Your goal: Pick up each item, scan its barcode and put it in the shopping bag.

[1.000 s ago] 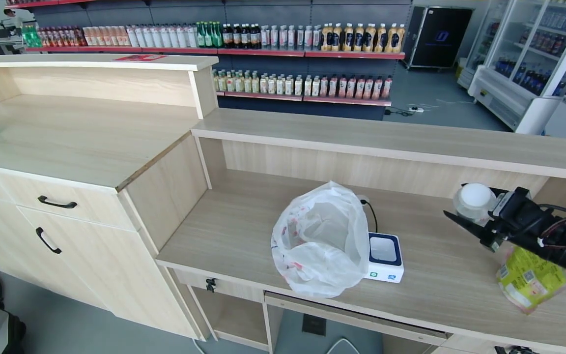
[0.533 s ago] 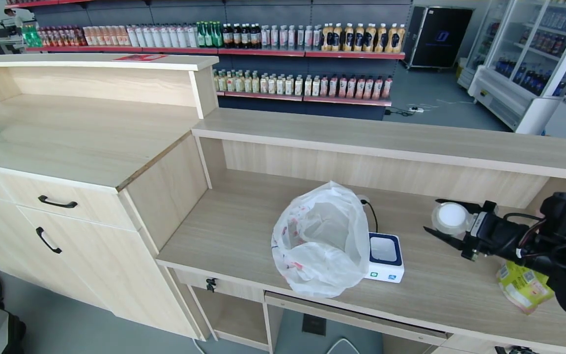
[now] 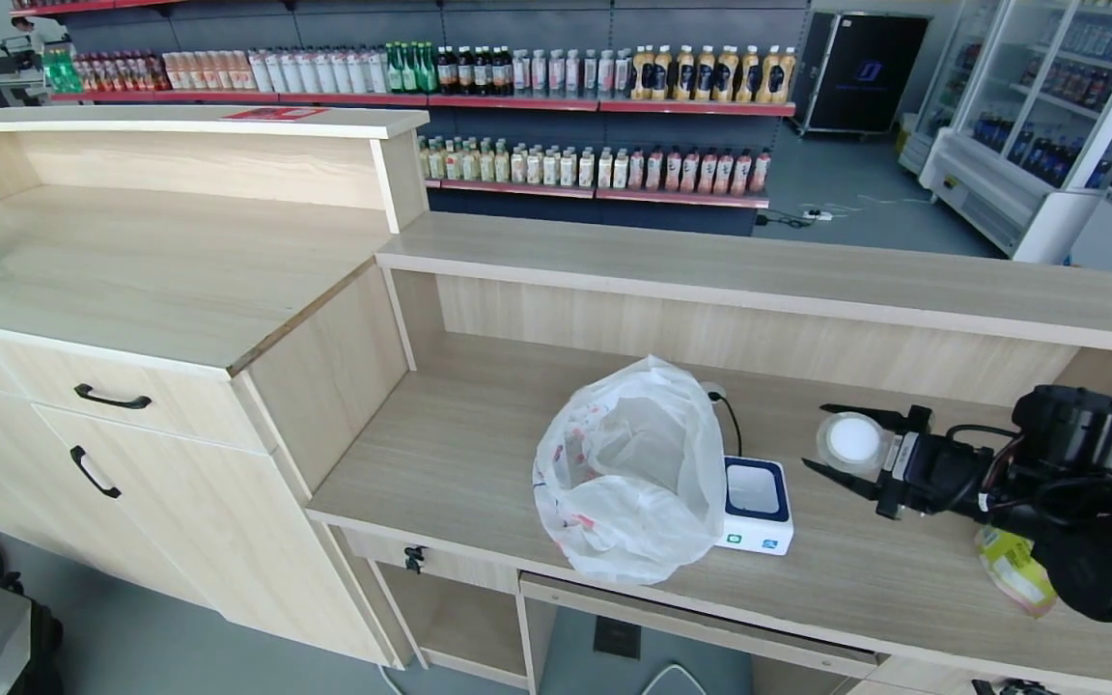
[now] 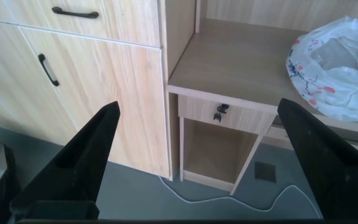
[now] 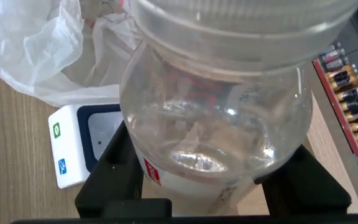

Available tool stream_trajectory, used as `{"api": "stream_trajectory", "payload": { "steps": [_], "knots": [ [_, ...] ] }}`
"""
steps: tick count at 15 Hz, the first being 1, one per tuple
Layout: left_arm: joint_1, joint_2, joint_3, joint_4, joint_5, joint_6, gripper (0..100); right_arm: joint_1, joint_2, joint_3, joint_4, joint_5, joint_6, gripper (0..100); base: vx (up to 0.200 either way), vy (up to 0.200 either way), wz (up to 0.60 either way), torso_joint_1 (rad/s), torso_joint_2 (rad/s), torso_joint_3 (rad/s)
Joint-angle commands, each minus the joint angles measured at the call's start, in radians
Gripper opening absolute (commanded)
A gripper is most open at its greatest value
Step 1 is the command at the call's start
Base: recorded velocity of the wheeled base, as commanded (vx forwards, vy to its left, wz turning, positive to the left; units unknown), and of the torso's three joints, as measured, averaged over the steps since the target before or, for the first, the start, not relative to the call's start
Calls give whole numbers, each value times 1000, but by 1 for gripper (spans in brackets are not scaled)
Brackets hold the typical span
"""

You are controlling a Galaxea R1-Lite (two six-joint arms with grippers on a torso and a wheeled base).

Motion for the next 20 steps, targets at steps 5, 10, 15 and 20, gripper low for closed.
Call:
{"api": "stream_trajectory", "payload": {
  "steps": [5,10,15,20],
  "knots": [
    [0,0,0,0,0,0,100,58,46,-35,-1,2,-5,0,0,0,0,0,0,0],
    [0,0,0,0,2,-1,100,56,58,-53,10,-5,-85,0,0,0,0,0,0,0],
    [0,0,0,0,0,-1,100,50,86,-59,8,-5,-103,0,0,0,0,0,0,0],
    [0,0,0,0,0,0,100,56,138,-119,2,-5,-110,0,0,0,0,0,0,0]
  ]
}}
